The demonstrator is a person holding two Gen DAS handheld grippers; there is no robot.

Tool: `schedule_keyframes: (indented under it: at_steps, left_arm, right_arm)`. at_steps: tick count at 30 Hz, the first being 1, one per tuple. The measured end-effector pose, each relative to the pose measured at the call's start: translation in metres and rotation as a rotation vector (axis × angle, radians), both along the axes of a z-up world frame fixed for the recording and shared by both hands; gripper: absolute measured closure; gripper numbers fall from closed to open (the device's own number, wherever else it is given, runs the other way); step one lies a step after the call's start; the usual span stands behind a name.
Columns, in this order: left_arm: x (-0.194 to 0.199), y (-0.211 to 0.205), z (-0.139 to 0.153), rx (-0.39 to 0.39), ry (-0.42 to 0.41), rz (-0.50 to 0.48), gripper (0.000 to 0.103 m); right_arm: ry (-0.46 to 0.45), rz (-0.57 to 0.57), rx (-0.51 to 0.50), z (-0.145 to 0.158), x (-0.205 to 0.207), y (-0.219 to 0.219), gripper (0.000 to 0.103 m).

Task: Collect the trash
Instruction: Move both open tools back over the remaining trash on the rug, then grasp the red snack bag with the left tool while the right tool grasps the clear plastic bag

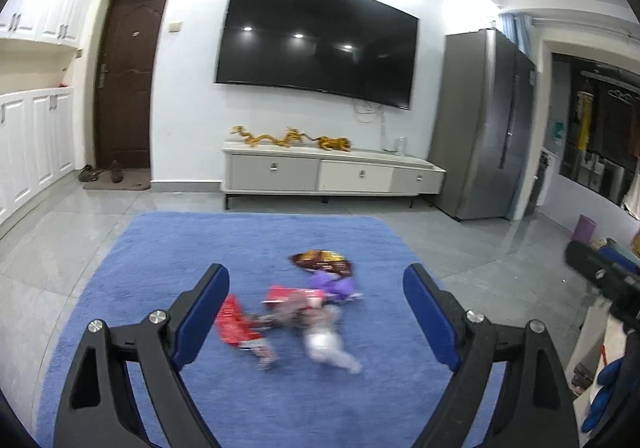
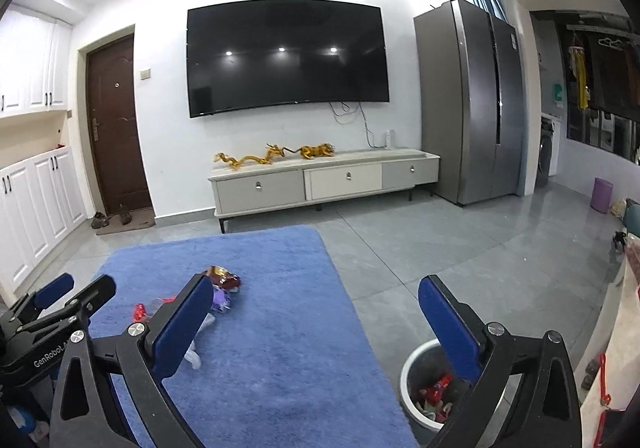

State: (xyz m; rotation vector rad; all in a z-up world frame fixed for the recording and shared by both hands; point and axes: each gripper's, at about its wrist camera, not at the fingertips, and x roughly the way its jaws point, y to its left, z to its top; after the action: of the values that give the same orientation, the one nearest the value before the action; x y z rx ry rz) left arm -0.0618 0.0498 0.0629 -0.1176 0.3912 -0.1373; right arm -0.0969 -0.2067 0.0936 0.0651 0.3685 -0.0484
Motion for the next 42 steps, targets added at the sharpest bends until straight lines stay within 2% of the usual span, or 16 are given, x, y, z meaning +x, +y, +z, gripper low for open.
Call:
schedule_keyframes:
  at_steps: [4, 8, 14, 15, 16, 19, 23, 26, 29, 31, 32, 33, 35, 36, 39, 42]
  left_arm:
    - [0.010, 0.046, -0.015, -0.012, 0.037, 0.062, 0.014]
    - [0.023, 0.092, -0.040, -0.032, 0.115, 0.104, 0.014]
    - [0.038, 0.118, -0.078, -0.024, 0.217, 0.088, 0.015]
    - [0.041, 0.118, -0.082, -0.030, 0.232, 0.071, 0.015]
    - [0.044, 0.114, -0.086, -0.041, 0.248, 0.044, 0.015]
    - [0.053, 0.099, -0.093, -0.069, 0.277, -0.044, 0.021]
    - [0.070, 0.075, -0.100, -0.092, 0.324, -0.144, 0.024]
    - [0.086, 0.065, -0.105, -0.101, 0.359, -0.165, 0.025]
    - [0.095, 0.055, -0.111, -0.077, 0.381, -0.177, 0.025]
    - [0.100, 0.049, -0.117, -0.045, 0.409, -0.180, 0.037]
    - [0.102, 0.047, -0.120, -0.046, 0.434, -0.193, 0.049]
    - [0.104, 0.046, -0.123, -0.050, 0.450, -0.203, 0.059]
    - [0.106, 0.045, -0.126, -0.056, 0.467, -0.215, 0.069]
    - [0.107, 0.045, -0.127, -0.054, 0.470, -0.214, 0.078]
    - [0.109, 0.047, -0.130, -0.074, 0.481, -0.215, 0.088]
    - [0.104, 0.046, -0.126, -0.065, 0.459, -0.211, 0.092]
  right_arm:
    - [0.044, 0.051, 0.034, -0.009, 0.018, 0.008, 0.000]
    - [0.145, 0.104, 0.074, -0.026, 0.044, 0.017, 0.000]
    - [0.264, 0.243, 0.085, -0.061, 0.078, 0.043, 0.000]
    - [0.288, 0.272, 0.079, -0.069, 0.085, 0.050, 0.005]
    - [0.312, 0.301, 0.071, -0.076, 0.092, 0.057, 0.015]
    - [0.375, 0.381, 0.064, -0.096, 0.106, 0.075, 0.036]
    - [0.429, 0.468, 0.068, -0.115, 0.116, 0.089, 0.045]
    - [0.459, 0.517, 0.063, -0.126, 0.121, 0.097, 0.050]
    - [0.485, 0.548, 0.052, -0.136, 0.126, 0.102, 0.055]
    - [0.503, 0.562, 0.051, -0.141, 0.128, 0.102, 0.063]
    - [0.510, 0.567, 0.049, -0.142, 0.128, 0.102, 0.066]
    - [0.517, 0.571, 0.044, -0.144, 0.127, 0.102, 0.073]
    - [0.522, 0.576, 0.044, -0.146, 0.126, 0.101, 0.081]
    - [0.520, 0.579, 0.046, -0.146, 0.124, 0.100, 0.086]
    - [0.508, 0.588, 0.038, -0.144, 0.119, 0.098, 0.093]
    - [0.493, 0.602, 0.033, -0.142, 0.108, 0.097, 0.095]
